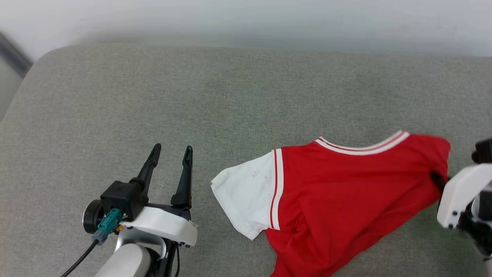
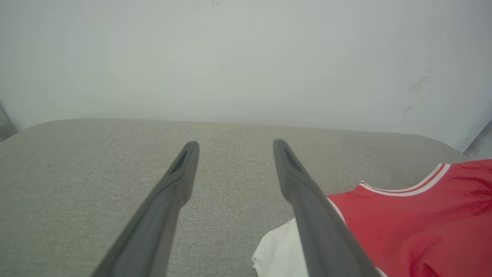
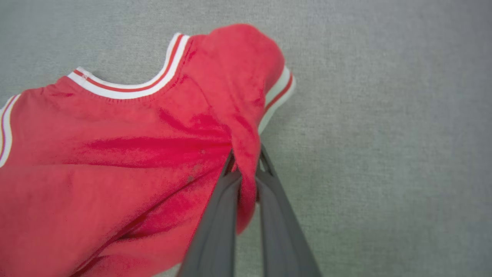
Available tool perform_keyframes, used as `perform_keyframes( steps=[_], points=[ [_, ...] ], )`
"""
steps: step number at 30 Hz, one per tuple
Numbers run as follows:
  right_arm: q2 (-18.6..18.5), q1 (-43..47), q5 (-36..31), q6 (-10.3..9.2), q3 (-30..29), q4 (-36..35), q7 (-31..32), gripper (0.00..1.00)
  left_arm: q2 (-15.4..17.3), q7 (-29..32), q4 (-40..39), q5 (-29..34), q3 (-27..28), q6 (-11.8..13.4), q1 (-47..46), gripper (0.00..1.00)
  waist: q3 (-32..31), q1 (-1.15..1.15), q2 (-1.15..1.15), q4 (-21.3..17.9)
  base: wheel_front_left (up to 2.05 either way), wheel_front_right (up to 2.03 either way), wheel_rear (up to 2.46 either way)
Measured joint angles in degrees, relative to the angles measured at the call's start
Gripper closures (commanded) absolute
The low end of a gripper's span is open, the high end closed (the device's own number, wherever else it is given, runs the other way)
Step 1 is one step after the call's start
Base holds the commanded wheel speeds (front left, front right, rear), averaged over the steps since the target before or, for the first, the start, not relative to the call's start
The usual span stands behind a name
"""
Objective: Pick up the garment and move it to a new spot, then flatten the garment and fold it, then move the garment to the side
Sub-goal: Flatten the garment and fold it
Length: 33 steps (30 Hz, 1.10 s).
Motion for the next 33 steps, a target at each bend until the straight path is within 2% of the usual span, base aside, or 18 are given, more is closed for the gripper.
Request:
perform_keyframes(
  steps=[4, 5, 6, 12, 13, 17, 20, 25, 33],
  points=[
    [2.91, 2.50, -0.71, -0.01, -2.74, 5.92, -2.58, 1.00, -0.08, 0.00, 0.19, -0.38, -0.16, -0.02, -0.02, 0.00, 0.42, 0.00, 0.00, -0.34, 0.00, 0.00, 0.00],
    [3.70, 2.73, -0.74, -0.02, -3.15, 7.11, -4.31, 0.54, -0.07, 0.00, 0.26, -0.40, -0.18, -0.05, -0.02, 0.00, 0.45, 0.00, 0.00, -0.41, 0.00, 0.00, 0.00],
    [4.45, 2.83, -0.78, -0.01, -3.44, 7.90, -6.56, 0.00, -0.04, 0.00, 0.29, -0.40, -0.18, -0.20, -0.02, 0.00, 0.45, 0.00, 0.00, -0.48, 0.00, 0.00, 0.00],
    [7.46, 4.15, -1.35, -0.02, -4.45, 8.47, -20.48, 0.00, 0.63, 0.04, 0.45, -0.66, 0.09, 0.12, 0.59, 0.00, -0.53, 0.00, 0.00, -1.44, 0.00, 0.00, 0.00],
    [8.57, 5.72, -2.41, -0.02, -5.48, 5.87, -25.90, 0.00, 0.89, 0.33, 0.30, -0.82, 0.07, 0.60, 1.38, 0.00, -1.42, 0.00, 0.00, -2.13, 0.00, 0.00, 0.00],
    [10.12, 8.92, -3.38, -0.01, -6.77, 1.26, -28.55, 0.00, 1.10, 0.63, -0.15, -0.98, 0.05, 1.11, 2.35, 0.00, -2.86, 0.00, 0.00, -3.08, 0.00, 0.00, 0.00],
    [10.55, 11.23, -3.52, -0.01, -8.22, -1.93, -26.39, 0.00, 1.34, 0.88, -0.59, -1.09, 0.12, 1.36, 3.01, 0.00, -3.91, 0.00, 0.00, -3.74, 0.00, 0.00, 0.00],
    [10.42, 13.76, -3.21, -0.02, -11.28, -5.45, -17.51, 0.00, 1.78, 1.25, -1.27, -1.32, 0.00, 1.68, 3.70, 0.00, -5.06, 0.00, 0.00, -4.39, 0.00, 0.00, 0.00],
    [6.89, 11.12, -2.98, -0.02, -11.61, -6.68, -1.36, 0.00, 2.01, 1.55, -2.36, -1.27, -0.21, 1.85, 3.33, 0.00, -3.42, 0.00, 0.00, -3.97, 0.00, 0.00, 0.00]
  ],
)
